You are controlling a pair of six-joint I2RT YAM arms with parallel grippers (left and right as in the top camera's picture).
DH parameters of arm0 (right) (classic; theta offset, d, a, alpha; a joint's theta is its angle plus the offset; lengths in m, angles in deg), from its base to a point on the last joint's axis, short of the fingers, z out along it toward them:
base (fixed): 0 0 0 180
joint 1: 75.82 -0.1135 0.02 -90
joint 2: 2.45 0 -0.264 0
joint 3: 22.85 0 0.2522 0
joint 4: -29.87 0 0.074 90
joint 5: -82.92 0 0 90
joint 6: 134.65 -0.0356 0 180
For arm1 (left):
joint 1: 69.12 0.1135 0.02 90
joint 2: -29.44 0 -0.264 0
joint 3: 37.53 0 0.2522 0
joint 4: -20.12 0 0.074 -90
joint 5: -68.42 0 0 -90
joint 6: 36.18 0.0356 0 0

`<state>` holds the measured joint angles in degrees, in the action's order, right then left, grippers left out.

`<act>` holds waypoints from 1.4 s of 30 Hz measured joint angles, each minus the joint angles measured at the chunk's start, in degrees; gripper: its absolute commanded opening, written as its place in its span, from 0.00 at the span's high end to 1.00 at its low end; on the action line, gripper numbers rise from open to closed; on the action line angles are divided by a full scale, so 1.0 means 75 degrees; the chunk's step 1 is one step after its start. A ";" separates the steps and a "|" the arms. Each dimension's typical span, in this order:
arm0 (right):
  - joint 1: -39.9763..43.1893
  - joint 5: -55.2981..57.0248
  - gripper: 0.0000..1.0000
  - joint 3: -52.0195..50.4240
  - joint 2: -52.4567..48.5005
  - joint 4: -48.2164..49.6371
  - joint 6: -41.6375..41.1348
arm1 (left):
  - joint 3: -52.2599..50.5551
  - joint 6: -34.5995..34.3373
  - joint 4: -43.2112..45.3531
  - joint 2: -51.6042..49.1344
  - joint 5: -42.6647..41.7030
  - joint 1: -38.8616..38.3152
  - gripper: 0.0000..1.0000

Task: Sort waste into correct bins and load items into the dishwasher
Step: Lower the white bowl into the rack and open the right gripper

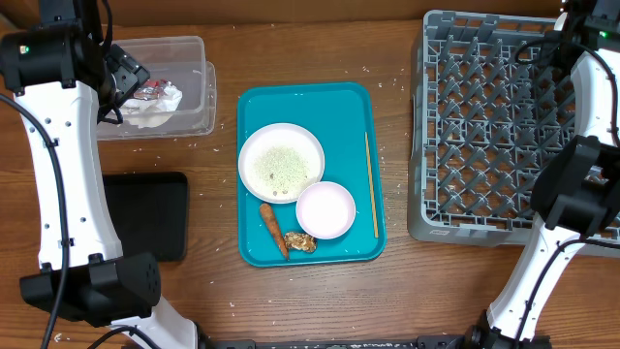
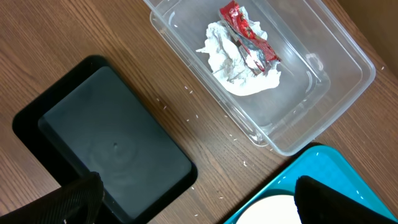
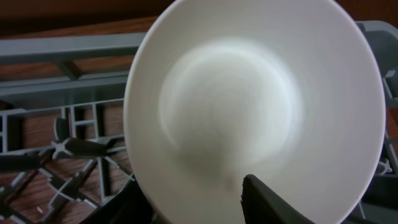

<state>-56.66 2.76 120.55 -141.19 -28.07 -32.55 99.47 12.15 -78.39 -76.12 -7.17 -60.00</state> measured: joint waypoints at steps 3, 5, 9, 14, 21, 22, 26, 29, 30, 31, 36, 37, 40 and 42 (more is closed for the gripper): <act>0.0000 -0.0032 0.64 0.0000 0.0000 0.0166 0.0015 | 0.0000 0.0000 0.0000 0.0000 0.0000 0.0000 0.00; 0.0000 -0.0061 0.66 0.0000 0.0000 0.0207 0.0047 | 0.0000 0.0000 0.0000 0.0000 0.0000 0.0000 0.00; 0.0000 -0.0061 0.67 0.0000 0.0000 0.0175 0.0047 | 0.0000 0.0000 0.0000 0.0000 0.0000 0.0000 0.00; 0.0000 -0.0064 0.77 0.0000 -0.0017 0.0050 0.0055 | 0.0000 0.0000 0.0000 0.0000 0.0000 0.0000 0.00; 0.0000 -0.0055 0.96 0.0017 -0.0055 0.0122 0.0090 | 0.0000 0.0000 0.0000 0.0000 0.0000 0.0000 0.00; 0.0000 -0.0023 0.96 0.0076 -0.0055 0.0169 0.0090 | 0.0000 0.0000 0.0000 0.0000 0.0000 0.0000 0.00; 0.0038 0.0006 0.96 0.0157 -0.0052 0.0140 0.0076 | 0.0000 0.0000 0.0000 0.0000 0.0000 0.0000 0.00; 0.0058 0.0015 0.96 0.0157 -0.0052 0.0134 -0.0041 | 0.0000 0.0000 0.0000 0.0000 0.0000 0.0000 0.00; 0.0064 0.0012 0.96 0.0157 -0.0052 0.0134 -0.0099 | 0.0000 0.0000 0.0000 0.0000 0.0000 0.0000 0.00; 0.0070 0.0009 0.96 0.0157 -0.0017 0.0128 -0.0230 | 0.0000 0.0000 0.0000 0.0000 0.0000 0.0000 0.00; 0.0076 -0.0315 0.96 0.0154 0.0522 -0.0102 -0.0801 | 0.0000 0.0000 0.0000 0.0000 0.0000 0.0000 0.00; 0.0076 -0.0440 0.96 0.0154 0.0656 -0.0134 -0.0860 | 0.0000 0.0000 0.0000 0.0000 0.0000 0.0000 0.00; 0.0079 -0.1973 0.96 0.0157 0.1687 -0.0548 -0.1116 | 0.0000 0.0000 -0.0003 0.0000 -0.0003 0.0000 0.00; 0.0076 -0.2964 0.96 0.0175 0.2148 -0.0848 -0.1195 | 0.0000 0.0000 -0.0003 0.0000 0.0000 0.0000 0.00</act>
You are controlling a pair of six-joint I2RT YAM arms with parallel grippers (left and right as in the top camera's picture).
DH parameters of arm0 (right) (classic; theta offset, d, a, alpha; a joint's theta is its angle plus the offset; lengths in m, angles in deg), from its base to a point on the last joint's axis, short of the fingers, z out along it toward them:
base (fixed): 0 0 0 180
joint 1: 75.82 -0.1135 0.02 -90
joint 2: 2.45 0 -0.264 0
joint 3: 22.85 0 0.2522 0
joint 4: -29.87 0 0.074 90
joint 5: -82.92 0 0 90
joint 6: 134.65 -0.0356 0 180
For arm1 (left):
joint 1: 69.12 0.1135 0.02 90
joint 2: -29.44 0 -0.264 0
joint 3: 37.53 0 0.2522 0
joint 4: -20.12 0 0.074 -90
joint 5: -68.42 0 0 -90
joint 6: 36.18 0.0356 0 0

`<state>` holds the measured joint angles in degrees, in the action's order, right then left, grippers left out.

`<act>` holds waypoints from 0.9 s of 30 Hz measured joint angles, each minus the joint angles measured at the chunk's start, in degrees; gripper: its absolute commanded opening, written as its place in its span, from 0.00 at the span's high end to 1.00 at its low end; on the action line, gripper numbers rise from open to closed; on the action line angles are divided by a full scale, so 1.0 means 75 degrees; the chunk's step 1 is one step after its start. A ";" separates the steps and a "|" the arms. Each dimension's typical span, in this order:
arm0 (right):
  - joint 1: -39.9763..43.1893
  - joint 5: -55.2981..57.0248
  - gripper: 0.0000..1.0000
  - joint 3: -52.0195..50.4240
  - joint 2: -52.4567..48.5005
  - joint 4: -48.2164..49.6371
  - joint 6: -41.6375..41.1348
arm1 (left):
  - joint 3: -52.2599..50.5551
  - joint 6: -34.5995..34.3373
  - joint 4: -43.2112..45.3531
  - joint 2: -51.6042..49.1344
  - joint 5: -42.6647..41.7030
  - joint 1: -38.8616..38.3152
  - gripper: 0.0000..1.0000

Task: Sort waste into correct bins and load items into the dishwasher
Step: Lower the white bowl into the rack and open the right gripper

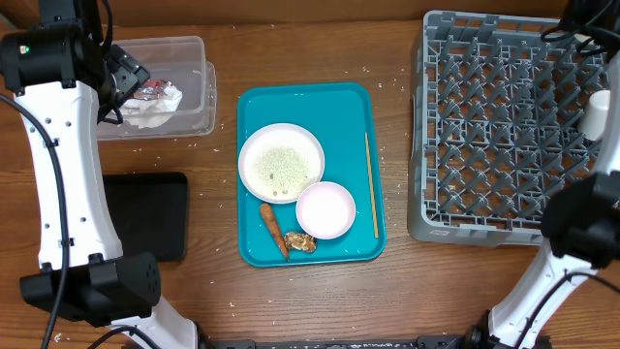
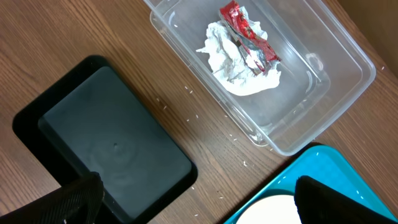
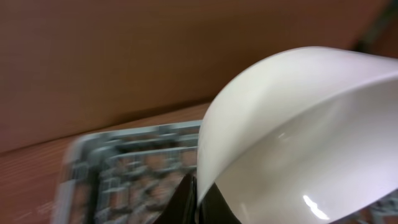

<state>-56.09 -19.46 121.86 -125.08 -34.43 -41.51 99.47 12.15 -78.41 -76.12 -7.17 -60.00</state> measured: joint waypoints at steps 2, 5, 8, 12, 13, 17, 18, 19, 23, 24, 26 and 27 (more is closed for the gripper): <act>0.0000 -0.1174 0.96 0.0003 0.0195 -0.0303 -0.0029 | 0.0000 0.0000 0.0003 0.0000 0.0000 0.0000 0.00; 0.0000 -0.3008 0.96 -0.0431 0.0096 -0.0408 -0.0079 | 0.0000 0.0000 0.0003 0.0000 0.0000 0.0000 0.00; 0.0000 -0.3850 0.96 -0.0898 -0.0009 -0.0189 -0.0082 | 0.0000 0.0000 0.0003 0.0000 0.0000 0.0000 0.00; 0.0000 -0.4590 0.96 -0.1702 -0.0119 0.0525 -0.0105 | 0.0000 0.0000 0.0003 0.0000 0.0000 0.0000 0.00; 0.0000 -0.4698 0.96 -0.1868 -0.0131 0.0775 -0.0085 | 0.0000 0.0000 0.0003 0.0000 0.0000 0.0000 0.00; 0.0017 -0.4928 0.96 -0.2460 -0.0137 0.1853 0.0047 | 0.0000 0.0000 -0.0003 0.0000 0.0000 0.0000 0.00; 0.0023 -0.4931 0.96 -0.2562 -0.0137 0.1938 0.0055 | 0.0000 0.0000 0.0003 0.0000 0.0000 0.0000 0.00; 0.0041 -0.4943 0.96 -0.2629 -0.0137 0.1990 0.0067 | 0.0000 0.0000 0.0000 0.0000 0.0000 0.0000 0.00; 0.0289 -0.4975 0.96 -0.2736 -0.0370 0.2078 0.0076 | 0.0000 0.0000 0.0003 0.0000 0.0000 0.0000 0.00; 0.0353 -0.4995 0.96 -0.2736 -0.0431 0.2095 0.0076 | 0.0000 0.0000 0.0006 0.0000 0.0000 0.0000 0.00; 0.0565 -0.5097 0.96 -0.2736 -0.0600 0.2110 0.0073 | 0.0000 0.0000 0.0003 0.0000 0.0000 0.0000 0.00; 0.0647 -0.5164 0.96 -0.2736 -0.0653 0.2124 0.0082 | 0.0000 0.0000 0.0000 0.0000 0.0000 0.0000 0.00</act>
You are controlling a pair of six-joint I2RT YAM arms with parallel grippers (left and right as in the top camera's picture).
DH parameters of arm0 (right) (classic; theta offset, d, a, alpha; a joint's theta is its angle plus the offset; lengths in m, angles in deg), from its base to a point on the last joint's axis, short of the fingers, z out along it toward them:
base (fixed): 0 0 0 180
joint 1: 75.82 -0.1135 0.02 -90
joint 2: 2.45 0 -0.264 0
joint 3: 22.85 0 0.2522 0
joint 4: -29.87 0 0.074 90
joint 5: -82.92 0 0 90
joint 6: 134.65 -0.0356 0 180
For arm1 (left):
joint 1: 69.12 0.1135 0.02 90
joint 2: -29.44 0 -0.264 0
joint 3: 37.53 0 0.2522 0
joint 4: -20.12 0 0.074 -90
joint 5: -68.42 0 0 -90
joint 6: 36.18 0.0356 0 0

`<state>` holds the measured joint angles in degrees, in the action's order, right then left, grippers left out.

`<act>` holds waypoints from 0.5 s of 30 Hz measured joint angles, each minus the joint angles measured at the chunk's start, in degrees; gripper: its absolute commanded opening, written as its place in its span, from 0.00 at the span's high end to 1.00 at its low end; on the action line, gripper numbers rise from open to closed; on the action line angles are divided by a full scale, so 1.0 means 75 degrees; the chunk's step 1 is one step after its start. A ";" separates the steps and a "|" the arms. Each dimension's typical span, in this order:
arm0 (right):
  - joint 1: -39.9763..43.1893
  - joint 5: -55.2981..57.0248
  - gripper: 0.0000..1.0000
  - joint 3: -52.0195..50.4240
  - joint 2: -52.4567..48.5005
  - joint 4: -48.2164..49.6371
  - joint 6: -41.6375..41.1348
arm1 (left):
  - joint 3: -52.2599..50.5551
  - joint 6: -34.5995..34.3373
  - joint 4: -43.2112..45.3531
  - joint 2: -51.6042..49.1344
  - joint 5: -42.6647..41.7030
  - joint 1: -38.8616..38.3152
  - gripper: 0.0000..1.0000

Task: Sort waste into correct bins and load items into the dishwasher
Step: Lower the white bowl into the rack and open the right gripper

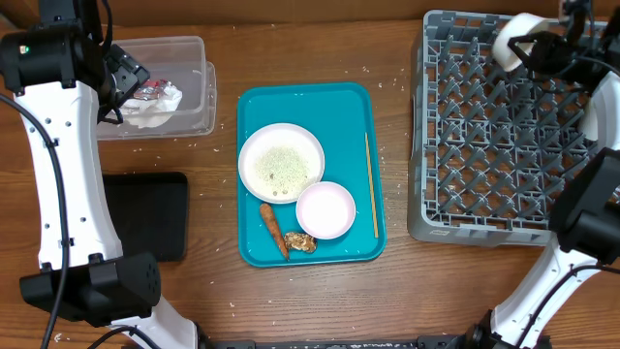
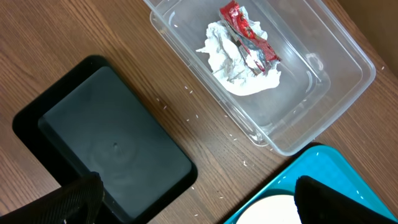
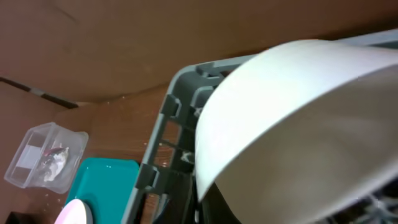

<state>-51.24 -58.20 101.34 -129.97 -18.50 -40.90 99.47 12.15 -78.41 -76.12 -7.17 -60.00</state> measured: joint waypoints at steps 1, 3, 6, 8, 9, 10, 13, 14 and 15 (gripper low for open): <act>0.0131 -0.0166 0.96 0.0000 -0.0041 0.0006 0.0009 | 0.0000 0.0000 0.0003 0.0000 0.0000 0.0000 0.00; 0.0233 -0.0358 0.96 0.0000 -0.0064 -0.0003 0.0015 | 0.0000 0.0000 0.0003 0.0000 0.0000 0.0000 0.00; 0.0300 -0.0647 0.96 0.0000 -0.0064 -0.0102 -0.0076 | 0.0000 0.0000 0.0003 0.0000 0.0000 0.0000 0.00; 0.0315 -0.0720 0.96 0.0000 -0.0064 -0.0143 -0.0163 | 0.0000 0.0000 0.0003 0.0000 0.0000 0.0000 0.00; 0.0326 -0.0737 0.96 0.0000 -0.0064 -0.0192 -0.0219 | 0.0000 0.0000 0.0003 0.0000 0.0000 0.0000 0.00; 0.0335 -0.0749 0.96 0.0000 -0.0064 -0.0239 -0.0245 | 0.0000 0.0000 0.0000 0.0000 0.0000 0.0000 0.00; 0.0399 -0.0452 0.87 0.0000 -0.0047 -0.0423 -0.0481 | 0.0000 0.0000 0.0003 0.0000 0.0000 0.0000 0.00; 0.0425 -0.0119 0.85 0.0003 -0.0006 -0.0667 -0.0562 | 0.0000 0.0000 0.0000 0.0000 0.0000 0.0000 0.00; 0.0460 0.0192 0.82 0.0003 0.0009 -0.0825 -0.0589 | 0.0000 0.0000 0.0003 0.0000 0.0000 0.0000 0.00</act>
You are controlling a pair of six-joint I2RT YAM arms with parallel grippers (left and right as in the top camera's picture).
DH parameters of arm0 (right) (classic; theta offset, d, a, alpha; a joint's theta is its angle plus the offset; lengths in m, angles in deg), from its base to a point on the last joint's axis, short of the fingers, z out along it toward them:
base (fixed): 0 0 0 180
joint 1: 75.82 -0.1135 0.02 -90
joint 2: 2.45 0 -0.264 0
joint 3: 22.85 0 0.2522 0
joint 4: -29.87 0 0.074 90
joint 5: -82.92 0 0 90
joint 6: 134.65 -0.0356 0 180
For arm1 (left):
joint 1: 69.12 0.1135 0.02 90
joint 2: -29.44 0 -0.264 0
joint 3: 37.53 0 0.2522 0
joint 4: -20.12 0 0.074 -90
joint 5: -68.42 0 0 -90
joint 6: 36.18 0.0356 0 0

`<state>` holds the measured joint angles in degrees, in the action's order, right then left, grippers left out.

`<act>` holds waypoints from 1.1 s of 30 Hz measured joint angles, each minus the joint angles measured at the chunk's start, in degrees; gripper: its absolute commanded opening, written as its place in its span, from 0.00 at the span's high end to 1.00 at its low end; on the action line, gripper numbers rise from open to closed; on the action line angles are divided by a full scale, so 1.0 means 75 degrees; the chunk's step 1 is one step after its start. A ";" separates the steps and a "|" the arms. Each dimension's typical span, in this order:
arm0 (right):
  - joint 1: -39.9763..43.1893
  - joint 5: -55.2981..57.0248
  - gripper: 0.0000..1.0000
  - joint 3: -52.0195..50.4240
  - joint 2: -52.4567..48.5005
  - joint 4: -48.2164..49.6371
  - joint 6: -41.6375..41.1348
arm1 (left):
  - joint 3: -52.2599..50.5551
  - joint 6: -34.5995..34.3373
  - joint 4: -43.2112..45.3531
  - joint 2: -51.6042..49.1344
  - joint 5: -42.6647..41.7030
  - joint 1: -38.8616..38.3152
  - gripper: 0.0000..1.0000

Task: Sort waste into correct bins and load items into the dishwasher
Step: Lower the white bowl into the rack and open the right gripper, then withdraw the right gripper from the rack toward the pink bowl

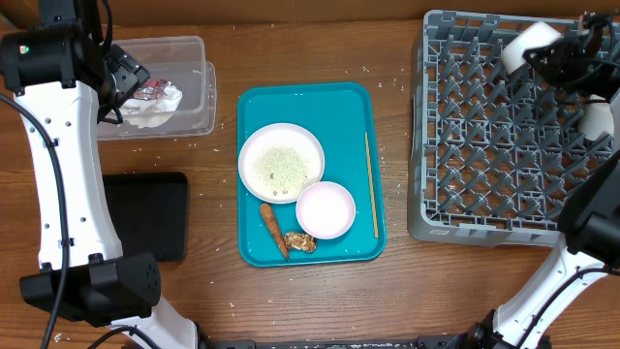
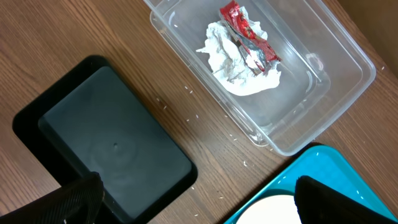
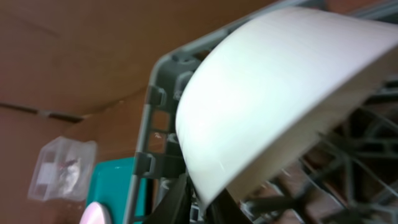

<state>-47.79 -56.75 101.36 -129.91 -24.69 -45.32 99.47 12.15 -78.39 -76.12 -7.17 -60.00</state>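
Observation:
My right gripper [image 1: 548,54] is shut on the rim of a white bowl [image 1: 529,41], holding it tilted over the back of the grey dishwasher rack [image 1: 484,194]. The right wrist view shows the bowl [image 3: 267,93] close up, with its rim pinched in my right gripper [image 3: 208,200] above the rack's corner [image 3: 158,124]. The teal tray [image 1: 254,107] carries a white plate [image 1: 281,161] with crumbs, a pink bowl [image 1: 325,209], a chopstick [image 1: 371,184], an orange stick [image 1: 273,230] and a food scrap [image 1: 300,241]. My left gripper [image 2: 196,200] hangs open above the table.
A clear bin [image 2: 292,81] holds crumpled tissue and a red wrapper [image 2: 245,38]. A black bin [image 2: 106,155] lies on the table in front of it, left of the tray. Crumbs are scattered over the wood.
The right gripper has shifted a little to the right over the rack's back rows with the bowl, which now sits closer to the rack. The left arm has not moved.
At first the right gripper held the white bowl at the rack's far right corner. Then it was off at the right edge, with the bowl raised clear. Then the bowl was over the rack's back, and now it is slightly further right. The left arm stayed still.

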 measured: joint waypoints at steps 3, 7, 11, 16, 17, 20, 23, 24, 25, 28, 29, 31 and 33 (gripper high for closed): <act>0.0055 0.0781 0.77 -0.0003 0.0003 -0.0370 -0.0070 | 0.0000 0.0000 0.0000 0.0000 -0.0003 0.0000 0.00; 0.0099 0.2136 0.71 0.0058 0.0003 -0.0985 -0.0219 | 0.0000 0.0000 0.0000 0.0000 0.0000 0.0000 0.00; 0.0350 0.3136 0.67 0.0740 0.0181 -0.1906 -0.0332 | 0.0000 0.0000 0.0000 0.0000 0.0000 0.0000 0.00; 0.0417 0.3430 0.56 0.1008 0.0836 -0.2186 -0.0388 | 0.0000 0.0000 -0.0003 0.0000 0.0000 0.0000 0.00; 0.0402 0.3448 0.56 0.1040 0.0968 -0.2165 -0.0411 | 0.0000 0.0000 0.0000 0.0000 0.0000 0.0000 0.00; 0.0245 0.3544 0.73 0.1154 0.1180 -0.1524 -0.0513 | 0.0000 0.0000 -0.0003 0.0000 0.0000 0.0000 0.00; 0.0082 0.3765 0.79 0.1169 0.1043 -0.0883 -0.0641 | 0.0000 0.0000 0.0000 0.0000 0.0000 0.0000 0.00; -0.0009 0.3832 0.79 0.1172 0.0895 -0.0688 -0.0705 | 0.0000 0.0000 0.0003 0.0000 0.0000 0.0000 0.00; -0.0073 0.3891 0.75 0.1177 0.0708 -0.0321 -0.0734 | 0.0000 0.0000 0.0003 0.0000 0.0000 0.0000 0.00; -0.0344 0.4156 0.75 0.1174 0.0032 0.0475 -0.0766 | 0.0000 0.0000 0.0003 0.0000 0.0000 0.0000 0.00; -0.0469 0.4360 0.75 0.1174 -0.0221 0.0525 -0.0764 | 0.0000 0.0000 0.0003 0.0000 0.0000 0.0000 0.00; -0.0624 0.4674 0.74 0.1174 -0.0460 0.0507 -0.0766 | 0.0000 -0.0003 0.0000 0.0000 0.0000 0.0000 0.00; -0.0775 0.4986 0.74 0.1174 -0.0568 0.0210 -0.0766 | 0.0000 0.0000 0.0000 0.0000 0.0000 0.0000 0.00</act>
<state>-53.60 -19.36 110.17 -134.17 -23.11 -51.06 99.47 12.15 -78.39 -76.12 -7.17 -60.00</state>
